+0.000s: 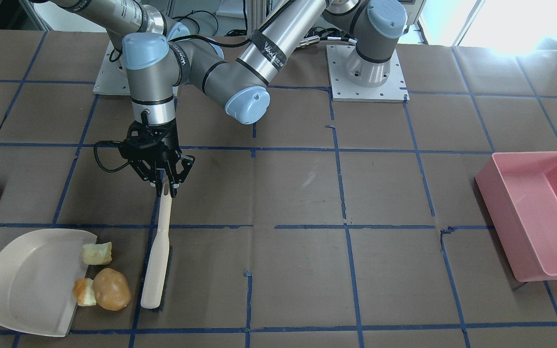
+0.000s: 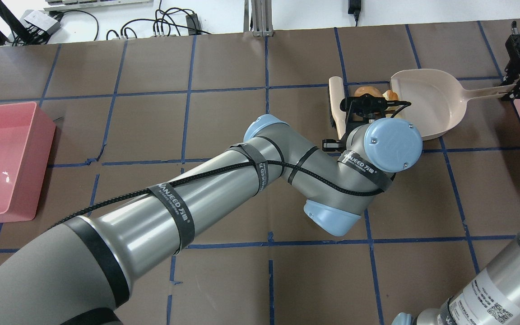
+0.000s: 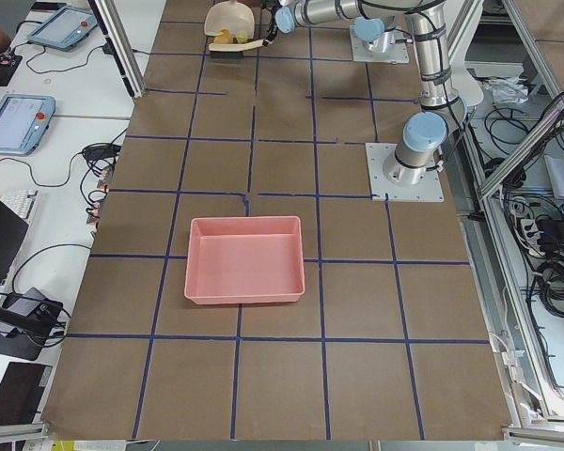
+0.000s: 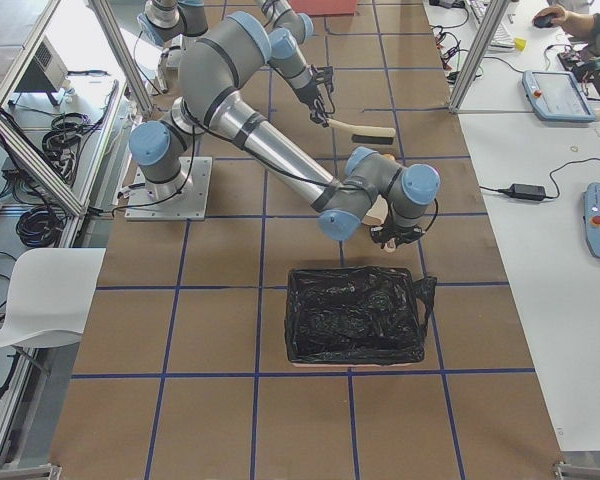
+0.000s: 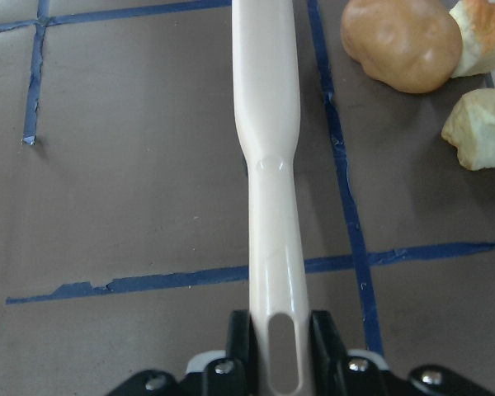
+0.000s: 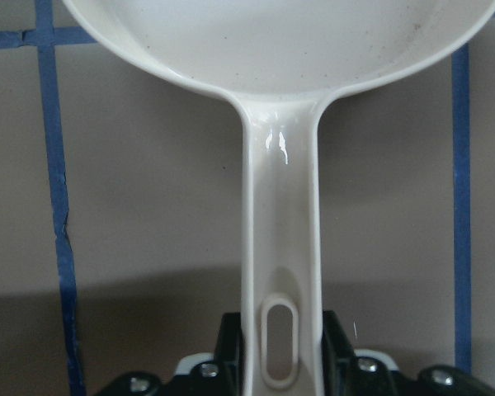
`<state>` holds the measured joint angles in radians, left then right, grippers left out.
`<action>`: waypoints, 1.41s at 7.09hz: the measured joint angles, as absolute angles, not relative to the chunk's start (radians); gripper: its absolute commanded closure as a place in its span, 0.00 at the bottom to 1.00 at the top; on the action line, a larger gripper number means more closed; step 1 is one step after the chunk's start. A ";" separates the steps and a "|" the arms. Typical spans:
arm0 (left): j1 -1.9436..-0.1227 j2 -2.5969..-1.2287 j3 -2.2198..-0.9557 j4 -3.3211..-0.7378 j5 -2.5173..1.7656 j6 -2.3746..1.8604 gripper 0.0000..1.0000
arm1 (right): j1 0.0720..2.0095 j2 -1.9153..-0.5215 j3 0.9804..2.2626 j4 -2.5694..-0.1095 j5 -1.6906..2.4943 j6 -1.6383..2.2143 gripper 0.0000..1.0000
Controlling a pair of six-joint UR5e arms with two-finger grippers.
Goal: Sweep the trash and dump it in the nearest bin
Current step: 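Place the brush bristles behind the potato and bread with the left gripper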
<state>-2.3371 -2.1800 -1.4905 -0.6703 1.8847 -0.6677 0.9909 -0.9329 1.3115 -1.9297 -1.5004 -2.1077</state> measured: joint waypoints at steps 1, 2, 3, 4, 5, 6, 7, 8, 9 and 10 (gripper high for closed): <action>-2.341 -2.188 -1.472 -0.693 1.884 -0.731 1.00 | 0.991 -0.933 1.312 -1.930 -1.499 -2.108 1.00; -2.346 -2.190 -1.459 -0.735 1.880 -0.809 1.00 | 0.991 -0.933 1.312 -1.930 -1.497 -2.108 1.00; -2.351 -2.193 -1.449 -0.771 1.889 -0.876 1.00 | 0.991 -0.931 1.312 -1.931 -1.496 -2.108 1.00; -2.358 -2.195 -1.445 -0.788 1.912 -0.931 1.00 | 0.991 -0.929 1.312 -1.931 -1.496 -2.108 1.00; -2.366 -2.197 -1.443 -0.795 1.932 -0.954 1.00 | 0.991 -0.928 1.312 -1.931 -1.496 -2.108 1.00; -2.374 -2.201 -1.438 -0.798 1.942 -0.956 1.00 | 0.991 -0.927 1.312 -1.931 -1.496 -2.108 1.00; -2.389 -2.217 -1.416 -0.800 1.956 -0.950 1.00 | 0.991 -0.927 1.312 -1.931 -1.496 -2.108 1.00; -2.413 -2.253 -1.370 -0.803 1.974 -0.950 1.00 | 0.991 -0.927 1.312 -1.931 -1.495 -2.108 1.00; -2.432 -2.296 -1.305 -0.827 1.989 -0.950 1.00 | 0.991 -0.927 1.312 -1.931 -1.495 -2.108 1.00; -2.445 -2.322 -1.247 -0.879 2.005 -0.956 1.00 | 0.991 -0.927 1.312 -1.931 -1.494 -2.107 1.00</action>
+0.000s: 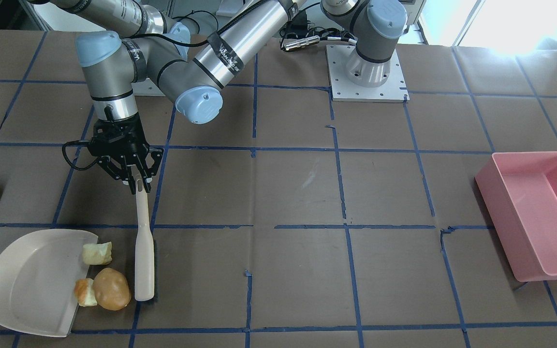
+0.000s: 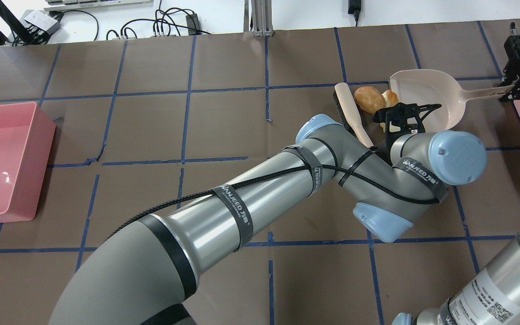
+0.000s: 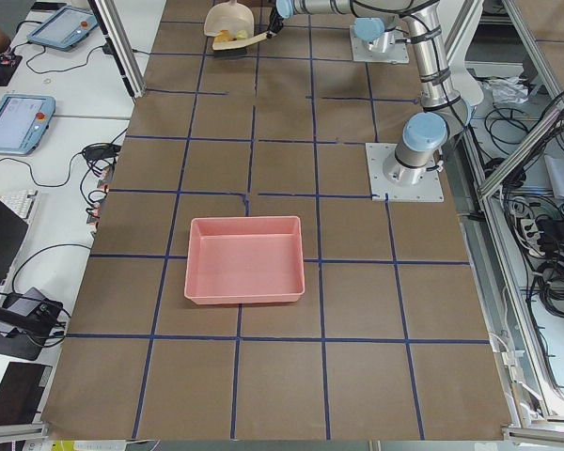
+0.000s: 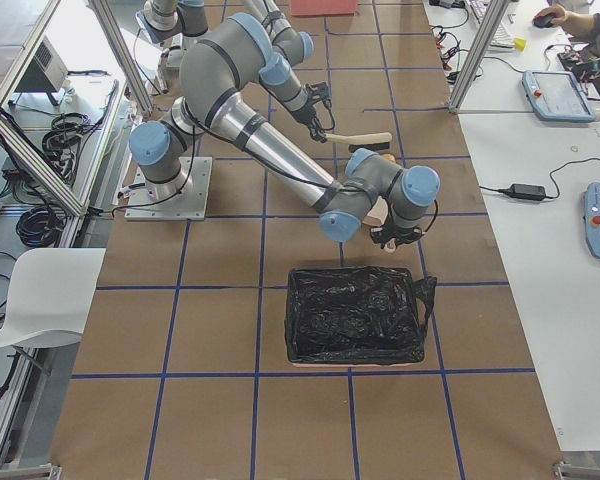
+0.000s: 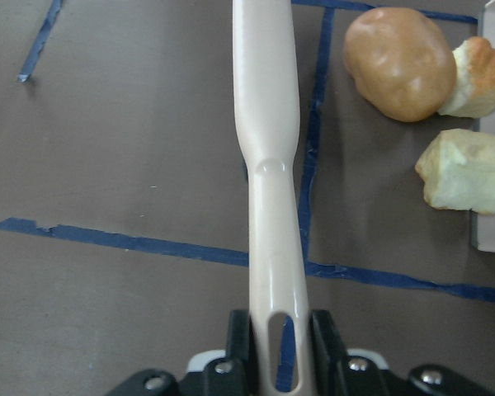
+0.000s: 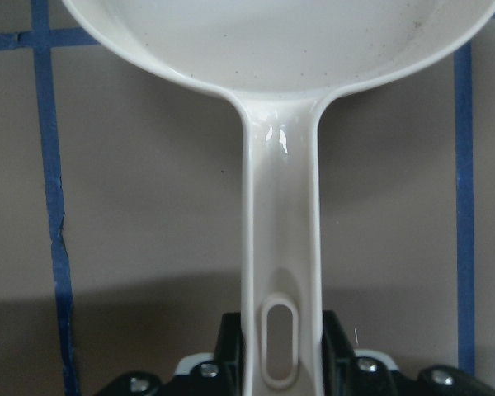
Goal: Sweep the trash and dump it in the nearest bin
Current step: 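Place the brush bristles behind the potato and bread with the left gripper, then sweep the brush toward the dustpan, pushing the bread chunks in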
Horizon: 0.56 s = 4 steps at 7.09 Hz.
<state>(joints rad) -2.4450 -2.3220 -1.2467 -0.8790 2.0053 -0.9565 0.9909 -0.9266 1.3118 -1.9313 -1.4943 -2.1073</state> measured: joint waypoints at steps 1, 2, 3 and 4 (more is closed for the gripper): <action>-2.456 -2.336 -1.214 -0.917 2.028 -0.971 1.00 | 0.991 -0.927 1.312 -1.931 -1.494 -2.107 1.00; -2.462 -2.340 -1.201 -0.935 2.051 -1.000 1.00 | 0.991 -0.927 1.313 -1.931 -1.494 -2.104 1.00; -2.464 -2.341 -1.195 -0.941 2.058 -1.037 1.00 | 0.991 -0.927 1.313 -1.931 -1.494 -2.100 1.00; -2.465 -2.342 -1.192 -0.939 2.057 -1.081 1.00 | 0.991 -0.926 1.313 -1.931 -1.494 -2.097 1.00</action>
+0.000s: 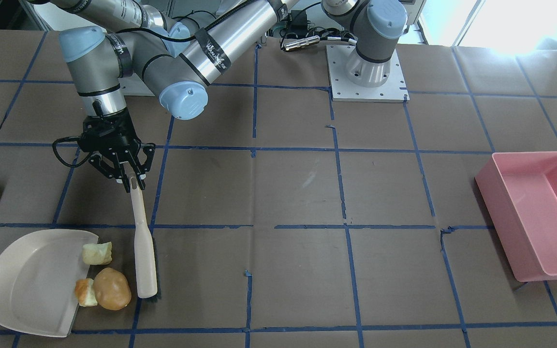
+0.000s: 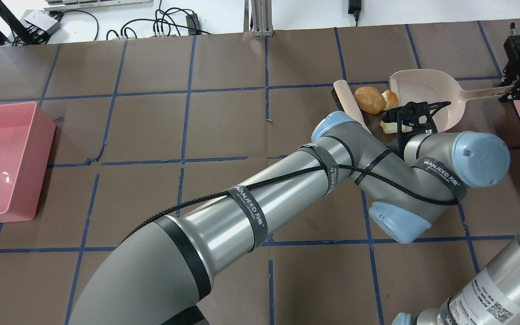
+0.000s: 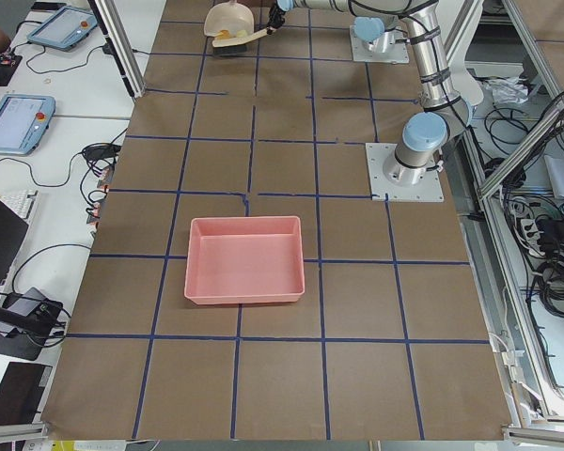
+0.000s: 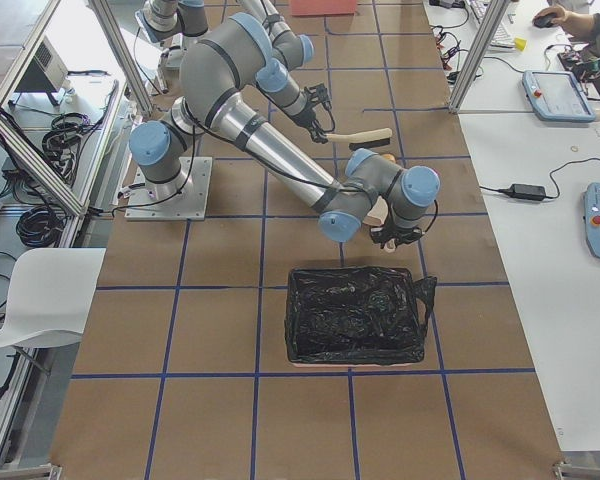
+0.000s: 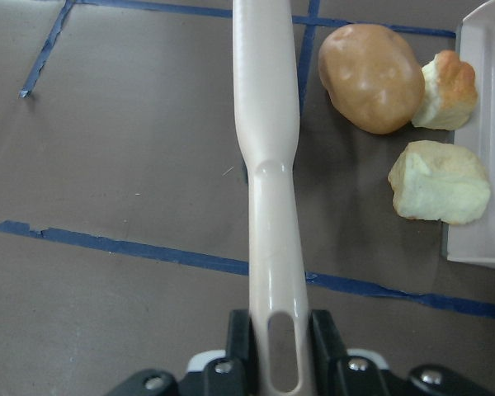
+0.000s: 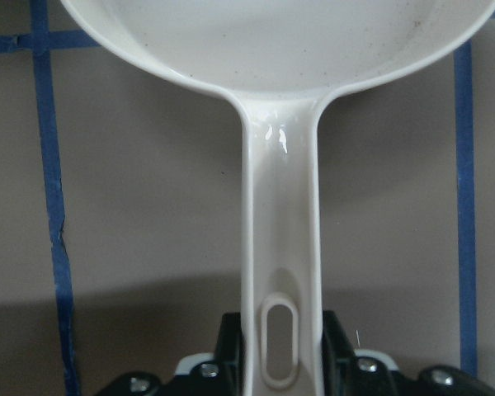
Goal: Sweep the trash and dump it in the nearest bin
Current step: 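Sweep the brush toward the dustpan, pushing the bread chunks in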
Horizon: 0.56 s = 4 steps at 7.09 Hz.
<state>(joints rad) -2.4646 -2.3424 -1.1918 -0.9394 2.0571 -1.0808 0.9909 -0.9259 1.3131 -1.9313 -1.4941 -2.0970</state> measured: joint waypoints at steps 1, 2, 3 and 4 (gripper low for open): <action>-2.465 -2.345 -1.191 -0.932 2.055 -1.123 1.00 | 0.991 -0.925 1.313 -1.931 -1.494 -2.096 1.00; -2.465 -2.353 -1.191 -0.922 2.053 -1.147 1.00 | 0.991 -0.925 1.313 -1.931 -1.494 -2.096 1.00; -2.465 -2.365 -1.190 -0.915 2.052 -1.156 1.00 | 0.991 -0.925 1.314 -1.931 -1.494 -2.095 1.00; -2.465 -2.374 -1.187 -0.909 2.053 -1.157 1.00 | 0.991 -0.922 1.314 -1.931 -1.494 -2.095 1.00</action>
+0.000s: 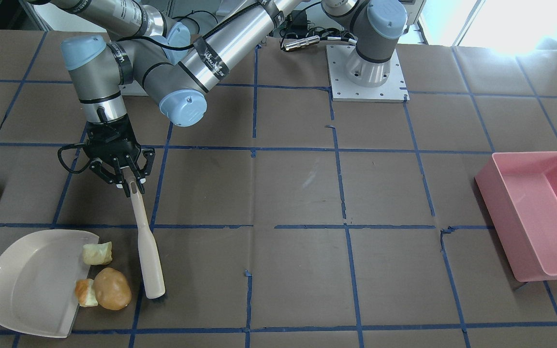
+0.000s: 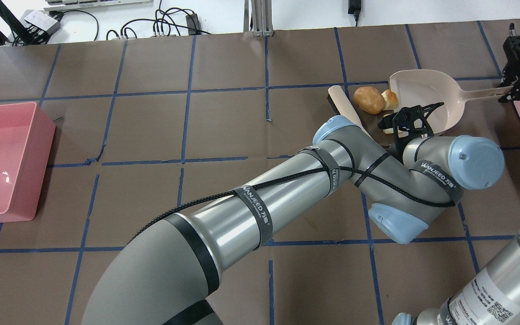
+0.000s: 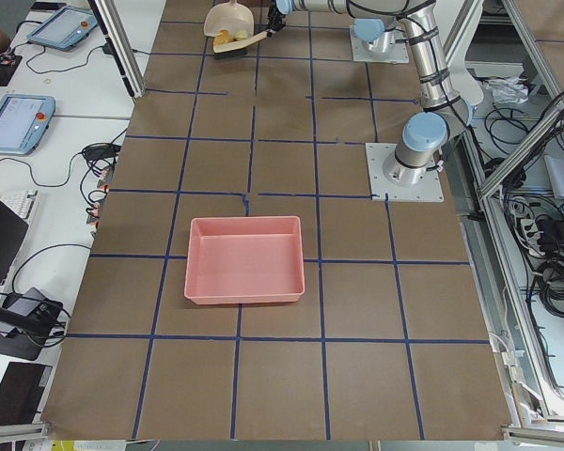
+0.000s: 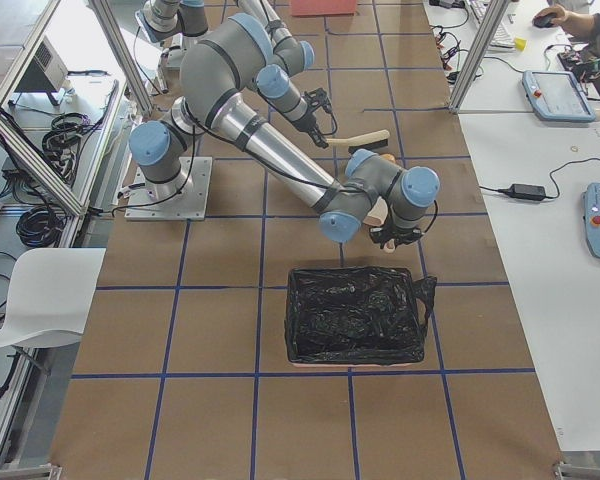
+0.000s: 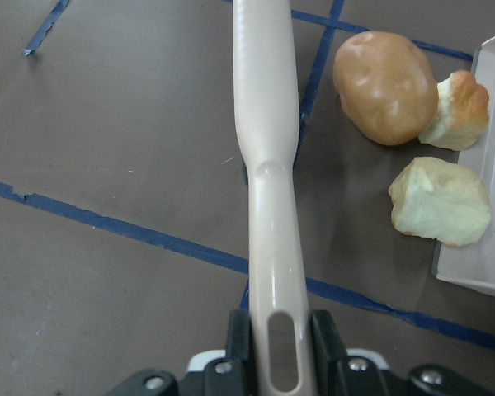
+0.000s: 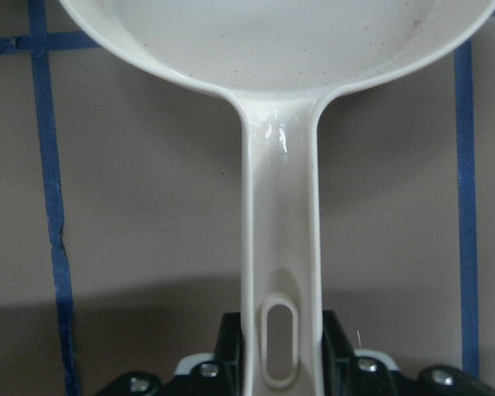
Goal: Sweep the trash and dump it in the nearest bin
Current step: 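Sweep the brush toward the dustpan, pushing the bread chunks in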
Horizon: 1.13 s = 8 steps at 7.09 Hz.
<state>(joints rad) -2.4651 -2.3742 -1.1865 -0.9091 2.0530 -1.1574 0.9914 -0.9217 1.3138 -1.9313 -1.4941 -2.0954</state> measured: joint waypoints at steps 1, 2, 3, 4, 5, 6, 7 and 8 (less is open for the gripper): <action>-2.465 -2.379 -1.183 -0.903 2.054 -1.157 1.00 | 0.991 -0.916 1.313 -1.936 -1.494 -2.096 1.00; -2.465 -2.383 -1.179 -0.898 2.055 -1.155 1.00 | 0.991 -0.910 1.313 -1.946 -1.494 -2.096 1.00; -2.465 -2.386 -1.177 -0.890 2.056 -1.150 1.00 | 0.991 -0.908 1.313 -1.952 -1.494 -2.097 1.00; -2.465 -2.387 -1.177 -0.881 2.056 -1.141 1.00 | 0.991 -0.908 1.313 -1.955 -1.495 -2.097 1.00; -2.465 -2.387 -1.177 -0.876 2.052 -1.125 1.00 | 0.991 -0.908 1.313 -1.956 -1.496 -2.097 1.00; -2.465 -2.387 -1.179 -0.870 2.049 -1.098 1.00 | 0.991 -0.910 1.313 -1.957 -1.500 -2.097 1.00; -2.465 -2.387 -1.182 -0.857 2.041 -1.066 1.00 | 0.991 -0.912 1.313 -1.957 -1.505 -2.096 1.00; -2.465 -2.388 -1.186 -0.846 2.030 -1.039 1.00 | 0.994 -0.914 1.313 -1.956 -1.508 -2.094 1.00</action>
<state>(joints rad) -2.4651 -2.3875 -1.1858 -0.8464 2.0301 -1.0393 0.9945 -0.9139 1.3129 -1.9563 -1.5075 -2.0937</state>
